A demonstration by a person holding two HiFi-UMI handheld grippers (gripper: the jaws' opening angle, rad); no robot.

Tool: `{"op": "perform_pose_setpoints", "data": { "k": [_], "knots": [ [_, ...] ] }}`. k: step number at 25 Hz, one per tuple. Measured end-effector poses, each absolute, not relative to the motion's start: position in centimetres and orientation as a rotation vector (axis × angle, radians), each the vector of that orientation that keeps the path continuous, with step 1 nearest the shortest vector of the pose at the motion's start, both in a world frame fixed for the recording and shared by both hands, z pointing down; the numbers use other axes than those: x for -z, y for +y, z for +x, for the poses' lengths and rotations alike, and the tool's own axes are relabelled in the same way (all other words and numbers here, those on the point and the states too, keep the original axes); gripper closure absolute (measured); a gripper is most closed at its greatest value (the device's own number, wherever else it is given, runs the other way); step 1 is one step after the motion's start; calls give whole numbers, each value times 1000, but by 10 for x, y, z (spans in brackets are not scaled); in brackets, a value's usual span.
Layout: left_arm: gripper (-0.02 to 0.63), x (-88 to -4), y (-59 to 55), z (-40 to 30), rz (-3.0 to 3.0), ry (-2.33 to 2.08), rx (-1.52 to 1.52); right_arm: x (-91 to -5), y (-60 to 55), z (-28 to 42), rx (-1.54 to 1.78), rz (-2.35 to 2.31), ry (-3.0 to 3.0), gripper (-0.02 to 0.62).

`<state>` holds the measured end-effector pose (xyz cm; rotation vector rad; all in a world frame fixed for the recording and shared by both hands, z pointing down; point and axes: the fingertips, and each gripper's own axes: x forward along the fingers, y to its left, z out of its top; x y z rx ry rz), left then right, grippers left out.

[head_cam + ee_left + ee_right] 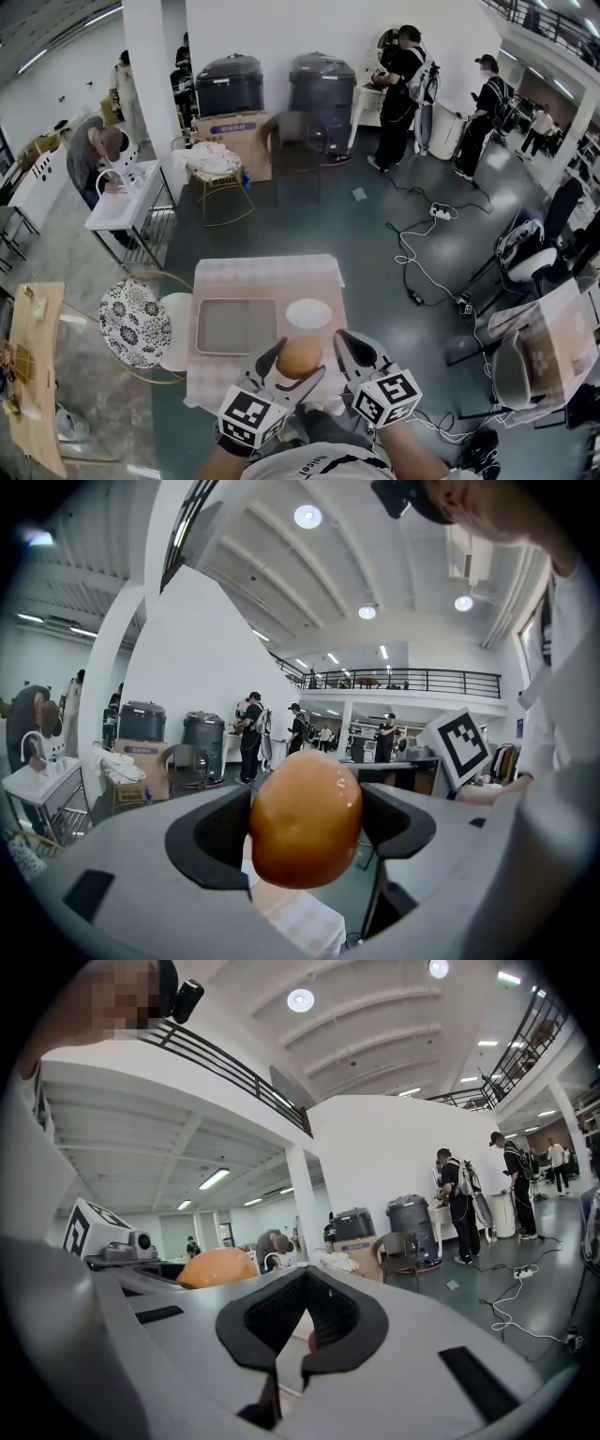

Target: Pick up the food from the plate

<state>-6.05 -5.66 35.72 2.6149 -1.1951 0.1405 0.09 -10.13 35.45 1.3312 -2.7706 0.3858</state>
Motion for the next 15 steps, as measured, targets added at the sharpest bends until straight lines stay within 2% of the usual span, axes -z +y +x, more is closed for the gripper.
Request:
{"op": "perform_pose_setpoints", "data": {
  "k": [15],
  "knots": [
    [241,-357,-63,-69,2603,-1225,-133,-355,-106,-4,-375,1323,-2771,581]
  ]
}}
